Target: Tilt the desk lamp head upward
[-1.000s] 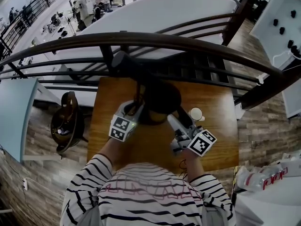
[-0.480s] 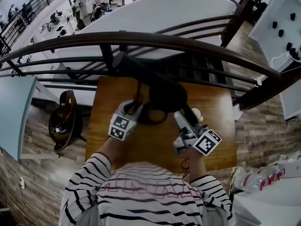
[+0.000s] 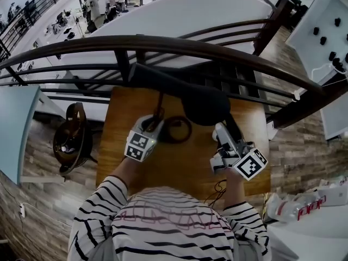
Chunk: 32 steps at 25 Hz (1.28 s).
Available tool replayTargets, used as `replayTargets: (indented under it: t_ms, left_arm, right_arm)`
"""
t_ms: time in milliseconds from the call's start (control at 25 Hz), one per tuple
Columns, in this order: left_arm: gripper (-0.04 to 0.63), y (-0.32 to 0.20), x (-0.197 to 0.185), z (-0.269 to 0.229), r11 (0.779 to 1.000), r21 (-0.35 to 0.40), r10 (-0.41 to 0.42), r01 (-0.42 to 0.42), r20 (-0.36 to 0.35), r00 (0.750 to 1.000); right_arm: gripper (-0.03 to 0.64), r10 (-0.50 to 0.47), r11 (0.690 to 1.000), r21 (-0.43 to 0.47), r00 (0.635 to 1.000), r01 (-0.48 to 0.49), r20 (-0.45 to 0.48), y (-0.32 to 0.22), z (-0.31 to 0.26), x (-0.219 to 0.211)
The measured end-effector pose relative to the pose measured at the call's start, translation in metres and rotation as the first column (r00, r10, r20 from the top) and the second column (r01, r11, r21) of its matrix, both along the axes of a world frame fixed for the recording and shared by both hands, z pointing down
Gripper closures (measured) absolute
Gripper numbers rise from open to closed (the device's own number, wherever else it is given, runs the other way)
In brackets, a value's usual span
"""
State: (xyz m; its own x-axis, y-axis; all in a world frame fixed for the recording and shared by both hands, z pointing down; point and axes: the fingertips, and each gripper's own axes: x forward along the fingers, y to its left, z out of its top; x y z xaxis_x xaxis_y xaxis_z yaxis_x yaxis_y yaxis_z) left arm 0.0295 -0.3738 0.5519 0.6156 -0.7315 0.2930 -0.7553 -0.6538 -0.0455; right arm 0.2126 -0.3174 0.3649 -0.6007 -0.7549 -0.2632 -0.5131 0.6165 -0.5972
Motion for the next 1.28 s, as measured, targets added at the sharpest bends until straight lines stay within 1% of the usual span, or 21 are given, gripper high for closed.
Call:
replayTargets:
  t_ms: [240,720,1000,1280]
  left_arm:
    - [0.514,0.000,-0.002,0.001,1.000,0.000,-0.005,0.005,0.002,1.000]
    - [0.512,0.000,-0.005,0.000,1.000,-0.009,-0.017,0.017,-0.003,1.000]
    - [0.512,0.000,-0.004,-0.002,1.000,-0.006,-0.015,0.015,-0.010,1.000]
    - [0.512,-0.003,-0.009,0.005,1.000,-0.002,-0.015,0.015,-0.007,1.000]
  right_arm:
    - [0.194,0.025,0.998,0.062,1.000,-0.024,-0.019,0.001,-0.028,0.007]
    - [0.178,0.050,0.986,0.164,0.994,-0.033,-0.098,0.002,-0.079,0.010]
    - [0.167,0.068,0.977,0.207,0.990,-0.042,-0.121,0.003,-0.101,0.007]
    - [0.161,0.079,0.963,0.268,0.986,-0.037,-0.148,0.005,-0.129,-0.002]
